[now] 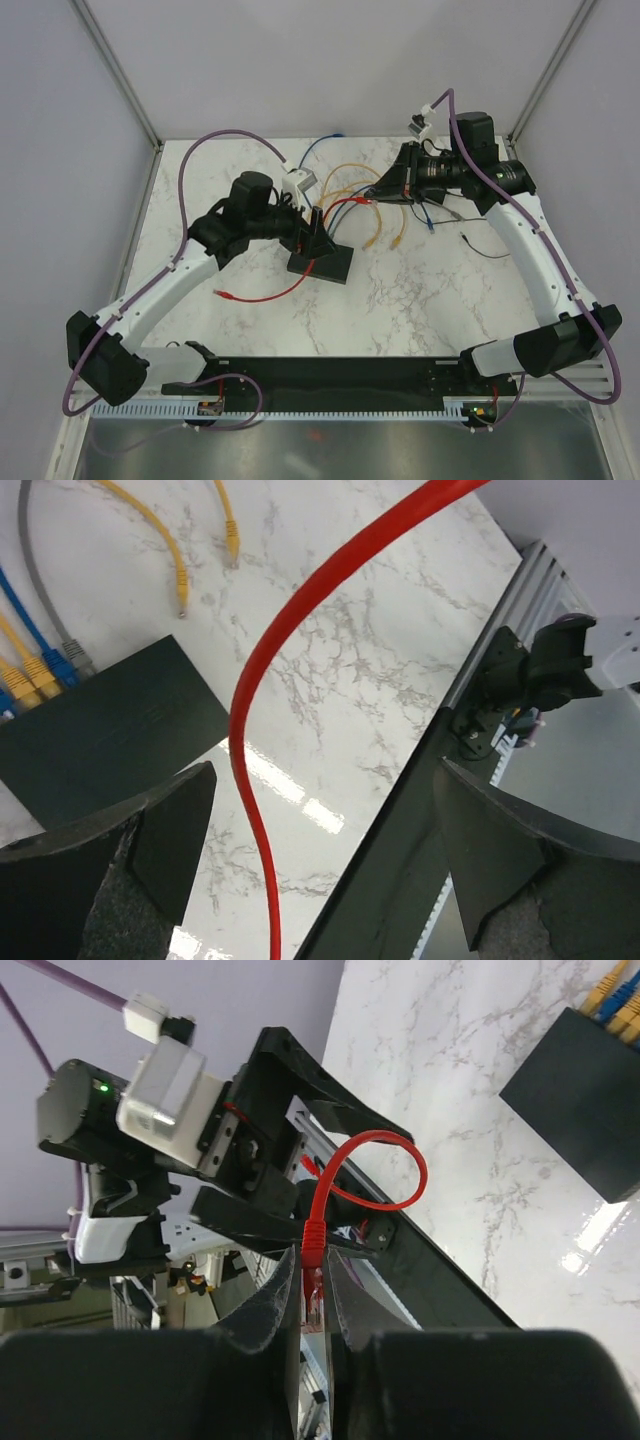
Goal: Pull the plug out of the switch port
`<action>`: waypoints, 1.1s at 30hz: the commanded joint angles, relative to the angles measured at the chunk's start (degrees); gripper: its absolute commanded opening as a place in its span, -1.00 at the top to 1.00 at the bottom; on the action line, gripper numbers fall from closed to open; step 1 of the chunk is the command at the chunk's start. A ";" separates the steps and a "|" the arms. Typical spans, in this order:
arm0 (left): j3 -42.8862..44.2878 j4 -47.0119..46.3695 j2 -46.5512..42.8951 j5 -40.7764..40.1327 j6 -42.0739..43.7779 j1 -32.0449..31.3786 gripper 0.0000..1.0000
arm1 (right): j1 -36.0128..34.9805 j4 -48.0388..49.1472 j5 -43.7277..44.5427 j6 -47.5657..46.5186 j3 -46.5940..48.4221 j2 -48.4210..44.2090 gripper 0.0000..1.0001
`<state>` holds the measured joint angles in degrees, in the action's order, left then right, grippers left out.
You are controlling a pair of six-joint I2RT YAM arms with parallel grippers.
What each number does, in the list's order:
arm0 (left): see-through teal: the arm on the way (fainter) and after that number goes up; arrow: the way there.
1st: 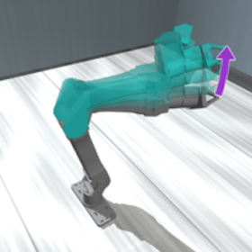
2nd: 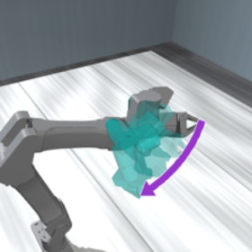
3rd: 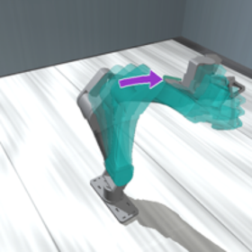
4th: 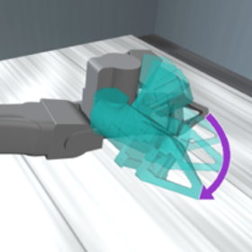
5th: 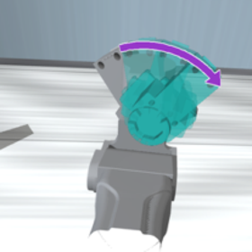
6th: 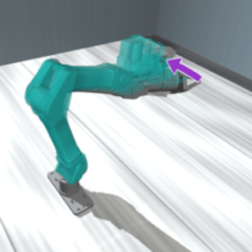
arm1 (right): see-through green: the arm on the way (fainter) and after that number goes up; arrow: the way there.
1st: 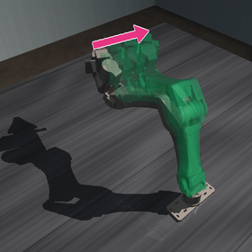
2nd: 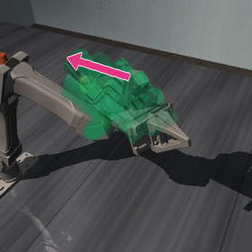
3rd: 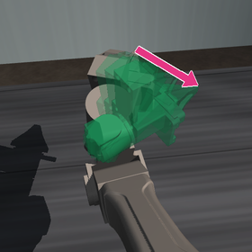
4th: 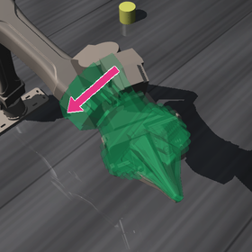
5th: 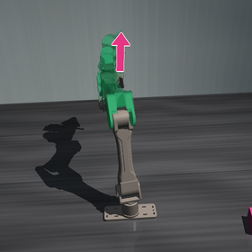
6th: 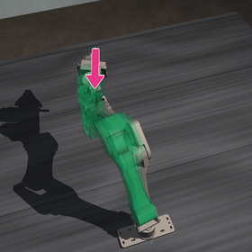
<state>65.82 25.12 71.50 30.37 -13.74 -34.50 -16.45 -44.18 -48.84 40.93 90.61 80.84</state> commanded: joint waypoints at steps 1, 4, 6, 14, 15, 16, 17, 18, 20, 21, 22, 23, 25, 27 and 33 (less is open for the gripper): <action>-1.48 -2.35 -0.49 -6.28 4.33 -1.27 -0.91 | -0.51 4.45 -4.24 4.59 0.45 -1.38 1.00; -0.61 -2.80 2.93 -7.86 4.77 -2.15 -0.75 | -0.87 6.30 -5.38 6.61 0.27 -1.65 1.00; 0.35 -2.45 4.69 -9.53 4.77 -2.15 -0.53 | -0.95 7.53 -5.74 7.85 0.27 -1.65 1.00; 2.38 5.09 7.33 -29.65 0.56 -1.10 0.96 | -1.22 10.52 -3.38 9.17 -1.39 -0.51 1.00; 2.73 5.98 7.33 -32.02 0.29 -0.57 0.96 | -1.22 10.52 -2.50 8.91 -1.75 0.02 0.85; 2.91 6.86 7.42 -35.78 -0.15 -0.13 0.95 | -1.22 10.52 -1.36 8.65 -1.92 0.37 0.70; 3.00 7.91 7.68 -37.21 -0.32 0.48 0.95 | -1.22 10.52 0.05 8.38 -2.62 0.72 0.48; 3.00 9.23 7.77 -38.36 -0.50 2.23 0.96 | -1.31 10.43 2.84 7.68 -2.89 1.42 0.01; 2.91 10.64 8.47 -40.82 -1.20 4.69 0.95 | -1.31 9.74 6.29 7.15 -3.33 2.39 -0.23; 2.56 11.43 8.82 -41.61 -1.12 7.49 0.96 | -1.39 9.30 9.61 6.89 -3.51 3.44 -0.39; 2.38 11.35 9.09 -43.19 -0.59 8.82 0.95 | -1.31 7.90 10.68 6.28 -3.42 4.15 -0.43; 2.03 11.35 9.26 -43.99 -0.07 11.71 0.96 | -1.39 7.36 11.48 5.75 -3.25 5.28 -0.44; 2.20 11.26 10.76 -48.18 1.42 14.45 0.96 | -1.48 5.61 14.19 3.21 -3.07 6.34 -0.45; 2.99 10.91 13.73 -51.36 2.83 17.87 0.96 | -1.83 4.90 14.04 1.79 -3.42 8.44 -0.43; 5.80 5.29 23.23 -62.61 9.24 24.21 0.95 | -4.20 4.37 14.74 -1.81 -5.18 13.20 -0.28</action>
<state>68.23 33.93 91.77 -23.55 -9.32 -12.25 -19.20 -38.79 -35.79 42.33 86.06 92.88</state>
